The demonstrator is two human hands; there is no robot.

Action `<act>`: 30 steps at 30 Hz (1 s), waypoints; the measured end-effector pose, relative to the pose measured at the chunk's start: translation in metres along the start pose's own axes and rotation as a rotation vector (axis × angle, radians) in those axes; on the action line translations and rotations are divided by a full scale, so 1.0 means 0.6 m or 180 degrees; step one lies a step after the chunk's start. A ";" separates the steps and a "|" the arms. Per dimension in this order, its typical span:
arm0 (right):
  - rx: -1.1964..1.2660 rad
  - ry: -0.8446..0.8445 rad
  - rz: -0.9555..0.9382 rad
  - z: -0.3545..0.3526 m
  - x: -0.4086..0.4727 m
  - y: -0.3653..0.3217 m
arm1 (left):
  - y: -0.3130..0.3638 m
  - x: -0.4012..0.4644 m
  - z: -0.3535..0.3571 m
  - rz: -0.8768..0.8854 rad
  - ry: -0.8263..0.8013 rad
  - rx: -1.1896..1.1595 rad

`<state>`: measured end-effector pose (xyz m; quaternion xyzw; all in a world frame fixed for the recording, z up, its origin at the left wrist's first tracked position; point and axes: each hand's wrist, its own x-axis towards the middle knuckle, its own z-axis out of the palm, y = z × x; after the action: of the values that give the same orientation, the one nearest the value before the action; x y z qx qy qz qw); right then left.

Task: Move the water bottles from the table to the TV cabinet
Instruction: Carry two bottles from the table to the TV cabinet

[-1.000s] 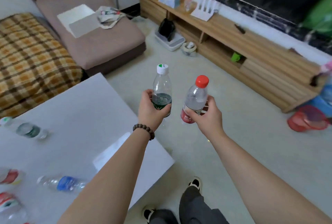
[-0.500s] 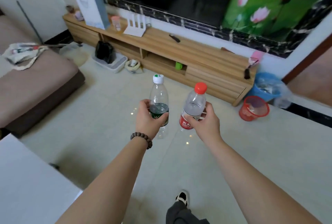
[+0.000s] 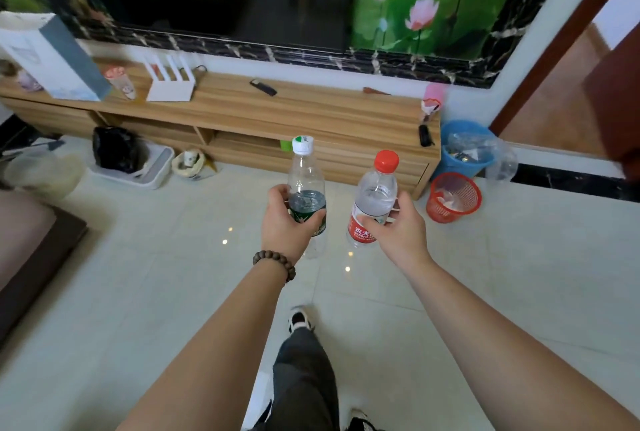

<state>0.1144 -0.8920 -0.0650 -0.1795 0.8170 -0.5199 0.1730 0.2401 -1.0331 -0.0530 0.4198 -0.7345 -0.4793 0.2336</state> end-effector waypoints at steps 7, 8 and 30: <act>0.0042 0.0366 0.0075 0.071 0.201 -0.028 | 0.002 0.246 0.038 0.0066 -0.0362 -0.0032; 0.0070 0.0420 0.0116 0.081 0.227 -0.037 | 0.006 0.278 0.039 0.0061 -0.0423 -0.0015; 0.0290 0.0633 0.0505 0.118 0.728 -0.044 | 0.084 0.777 0.259 0.0062 -0.1131 0.0348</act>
<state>-0.2318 -1.1648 -0.1110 -0.0539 0.8174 -0.5563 0.1397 -0.1466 -1.3365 -0.1024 0.3334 -0.7932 -0.5030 0.0816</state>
